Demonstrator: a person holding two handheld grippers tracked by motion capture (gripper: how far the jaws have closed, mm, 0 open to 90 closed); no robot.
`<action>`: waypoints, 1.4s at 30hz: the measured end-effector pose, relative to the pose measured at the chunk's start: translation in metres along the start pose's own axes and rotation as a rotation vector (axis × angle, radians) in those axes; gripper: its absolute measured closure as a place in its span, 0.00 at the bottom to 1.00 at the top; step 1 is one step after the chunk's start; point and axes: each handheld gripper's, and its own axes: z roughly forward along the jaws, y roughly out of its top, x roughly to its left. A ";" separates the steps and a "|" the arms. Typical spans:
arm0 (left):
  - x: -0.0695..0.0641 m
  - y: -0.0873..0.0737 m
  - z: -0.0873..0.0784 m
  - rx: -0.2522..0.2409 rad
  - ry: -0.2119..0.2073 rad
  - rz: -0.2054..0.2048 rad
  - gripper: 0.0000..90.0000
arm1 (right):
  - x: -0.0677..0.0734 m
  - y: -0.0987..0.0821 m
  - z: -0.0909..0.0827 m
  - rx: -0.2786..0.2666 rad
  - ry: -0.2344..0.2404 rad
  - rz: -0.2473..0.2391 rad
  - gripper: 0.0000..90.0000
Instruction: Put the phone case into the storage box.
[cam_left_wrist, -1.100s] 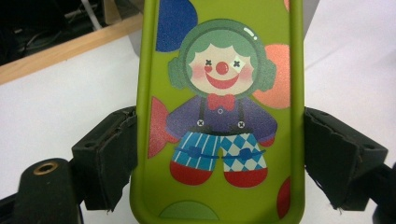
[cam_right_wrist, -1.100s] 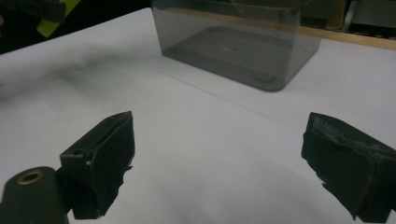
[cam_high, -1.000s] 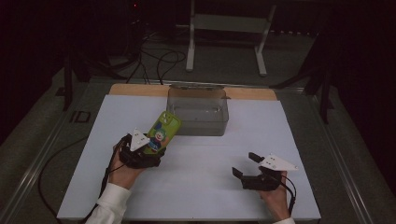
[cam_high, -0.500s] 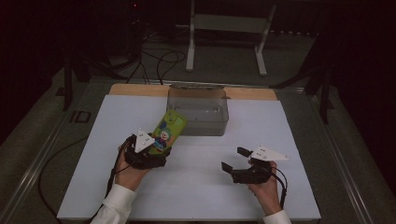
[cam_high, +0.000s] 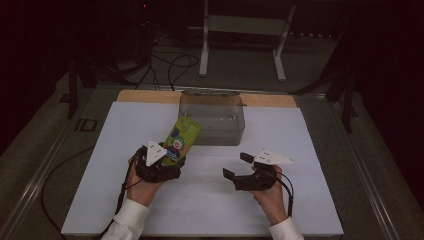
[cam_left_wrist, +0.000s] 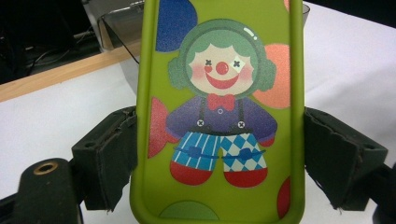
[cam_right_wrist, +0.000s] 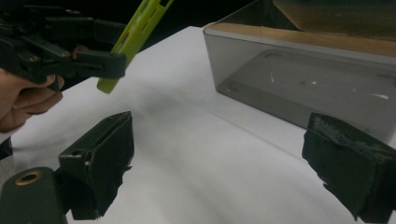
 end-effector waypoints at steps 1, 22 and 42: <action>-0.001 0.000 0.000 -0.003 0.001 -0.002 0.18 | 0.001 0.001 0.002 -0.001 0.003 0.003 0.10; -0.020 0.000 0.001 -0.040 -0.027 0.004 0.18 | 0.023 0.029 0.037 -0.017 0.053 0.019 0.10; -0.027 -0.002 0.002 -0.061 -0.052 -0.018 0.18 | 0.035 0.044 0.064 0.008 0.090 0.084 0.39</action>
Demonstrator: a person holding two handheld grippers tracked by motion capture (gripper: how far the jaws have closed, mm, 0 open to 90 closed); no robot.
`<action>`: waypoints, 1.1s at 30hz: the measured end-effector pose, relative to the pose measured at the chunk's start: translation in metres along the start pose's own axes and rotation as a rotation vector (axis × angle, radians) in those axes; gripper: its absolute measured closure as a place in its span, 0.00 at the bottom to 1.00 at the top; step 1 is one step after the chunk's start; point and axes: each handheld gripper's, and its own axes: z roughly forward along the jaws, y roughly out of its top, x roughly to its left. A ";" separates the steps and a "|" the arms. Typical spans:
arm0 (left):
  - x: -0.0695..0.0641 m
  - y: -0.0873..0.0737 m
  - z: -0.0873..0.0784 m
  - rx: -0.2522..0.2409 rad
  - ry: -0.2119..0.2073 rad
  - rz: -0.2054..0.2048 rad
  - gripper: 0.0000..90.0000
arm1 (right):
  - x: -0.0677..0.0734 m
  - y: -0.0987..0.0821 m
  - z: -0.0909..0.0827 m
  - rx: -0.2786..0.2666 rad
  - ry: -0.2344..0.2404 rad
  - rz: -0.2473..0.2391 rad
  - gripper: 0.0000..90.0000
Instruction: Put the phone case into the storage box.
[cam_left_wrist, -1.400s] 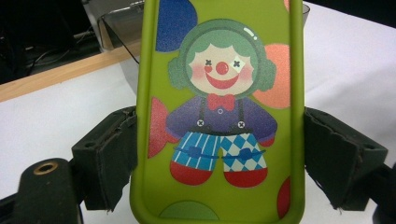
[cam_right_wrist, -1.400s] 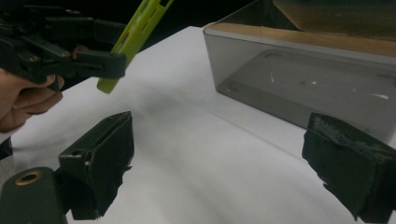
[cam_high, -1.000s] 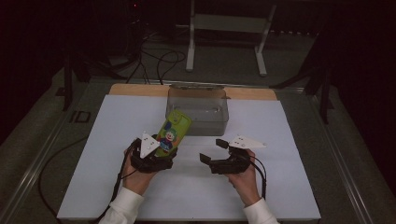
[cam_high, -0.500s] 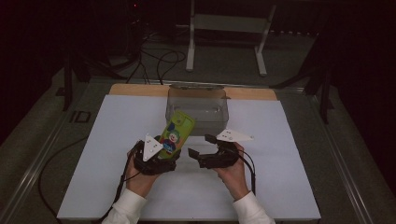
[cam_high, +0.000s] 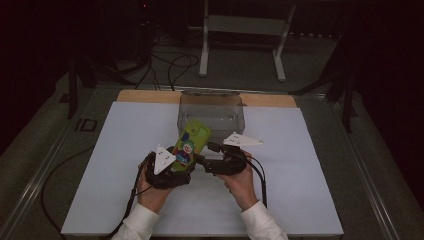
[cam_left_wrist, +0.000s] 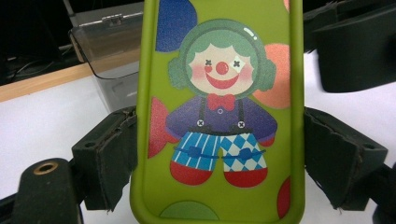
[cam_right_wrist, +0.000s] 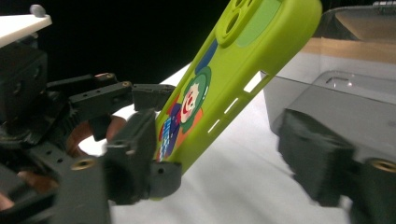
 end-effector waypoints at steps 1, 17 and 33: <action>0.000 0.000 0.000 -0.002 0.002 0.000 0.18 | 0.000 0.000 0.002 0.005 -0.004 0.018 0.43; 0.000 -0.003 0.000 -0.027 0.012 -0.044 0.18 | 0.000 -0.001 0.015 0.003 0.074 0.134 0.77; -0.007 -0.008 0.003 -0.036 0.066 -0.114 0.18 | 0.005 0.000 0.019 0.003 0.065 0.181 0.86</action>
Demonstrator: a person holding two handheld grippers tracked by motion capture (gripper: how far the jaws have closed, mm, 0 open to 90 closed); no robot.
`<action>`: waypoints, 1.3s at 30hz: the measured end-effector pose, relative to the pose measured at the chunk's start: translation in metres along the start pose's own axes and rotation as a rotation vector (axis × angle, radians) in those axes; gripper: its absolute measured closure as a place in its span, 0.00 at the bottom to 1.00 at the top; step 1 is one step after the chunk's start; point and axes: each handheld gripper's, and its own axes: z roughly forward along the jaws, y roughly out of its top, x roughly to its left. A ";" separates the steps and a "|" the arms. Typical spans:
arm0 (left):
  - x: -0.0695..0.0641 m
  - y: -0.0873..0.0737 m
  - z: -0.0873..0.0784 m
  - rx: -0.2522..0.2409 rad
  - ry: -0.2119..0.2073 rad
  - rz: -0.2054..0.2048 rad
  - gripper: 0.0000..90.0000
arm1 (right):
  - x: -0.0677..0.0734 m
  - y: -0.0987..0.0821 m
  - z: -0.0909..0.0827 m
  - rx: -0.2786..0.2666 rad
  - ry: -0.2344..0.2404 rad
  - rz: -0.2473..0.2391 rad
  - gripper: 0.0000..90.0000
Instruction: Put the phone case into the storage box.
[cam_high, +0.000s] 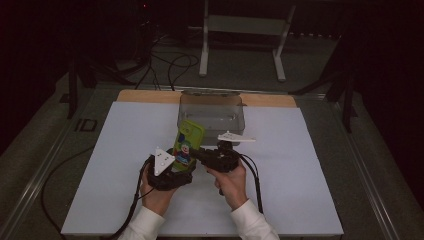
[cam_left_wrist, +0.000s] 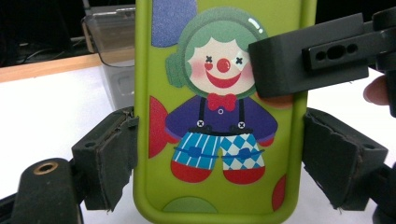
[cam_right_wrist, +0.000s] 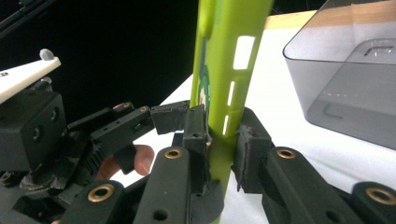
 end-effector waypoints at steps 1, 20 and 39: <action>-0.001 0.000 -0.001 -0.003 0.009 0.001 0.18 | 0.000 0.000 0.000 0.000 0.000 0.000 0.86; -0.001 -0.005 0.002 0.001 0.005 -0.119 0.18 | -0.001 -0.006 0.007 0.008 -0.003 0.044 0.85; -0.003 -0.004 0.006 0.024 -0.035 -0.011 0.00 | -0.001 -0.004 0.001 0.000 -0.041 0.015 0.87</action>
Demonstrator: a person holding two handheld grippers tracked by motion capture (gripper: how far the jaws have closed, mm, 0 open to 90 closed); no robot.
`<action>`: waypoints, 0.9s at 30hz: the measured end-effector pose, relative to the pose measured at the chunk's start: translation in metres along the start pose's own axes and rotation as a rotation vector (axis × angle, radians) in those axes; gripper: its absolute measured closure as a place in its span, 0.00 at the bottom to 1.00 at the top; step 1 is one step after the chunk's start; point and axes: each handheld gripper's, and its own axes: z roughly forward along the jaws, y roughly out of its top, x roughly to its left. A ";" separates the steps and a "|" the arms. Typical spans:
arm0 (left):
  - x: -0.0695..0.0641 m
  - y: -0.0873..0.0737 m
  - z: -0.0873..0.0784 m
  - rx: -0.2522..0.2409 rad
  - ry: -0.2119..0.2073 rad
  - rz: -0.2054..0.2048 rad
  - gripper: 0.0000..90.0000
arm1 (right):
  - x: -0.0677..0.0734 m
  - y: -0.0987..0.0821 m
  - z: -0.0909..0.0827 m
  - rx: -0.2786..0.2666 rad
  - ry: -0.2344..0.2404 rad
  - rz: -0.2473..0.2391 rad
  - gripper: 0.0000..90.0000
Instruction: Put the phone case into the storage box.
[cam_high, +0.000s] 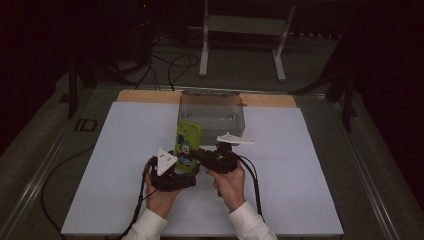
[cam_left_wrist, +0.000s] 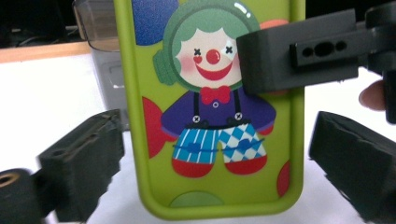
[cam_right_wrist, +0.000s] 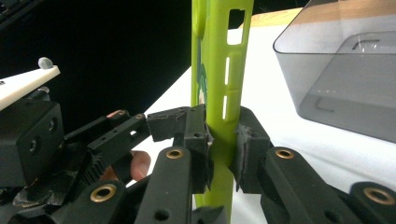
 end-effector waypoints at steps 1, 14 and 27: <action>0.001 0.000 -0.001 -0.001 0.000 0.008 0.00 | 0.000 0.000 -0.001 -0.005 -0.002 -0.003 0.87; 0.026 0.004 -0.024 -0.038 0.005 0.085 0.00 | -0.004 0.004 -0.012 -0.019 -0.024 -0.025 0.87; 0.071 -0.028 -0.061 -0.029 0.062 0.135 0.00 | -0.006 0.013 -0.025 -0.016 -0.054 -0.054 0.87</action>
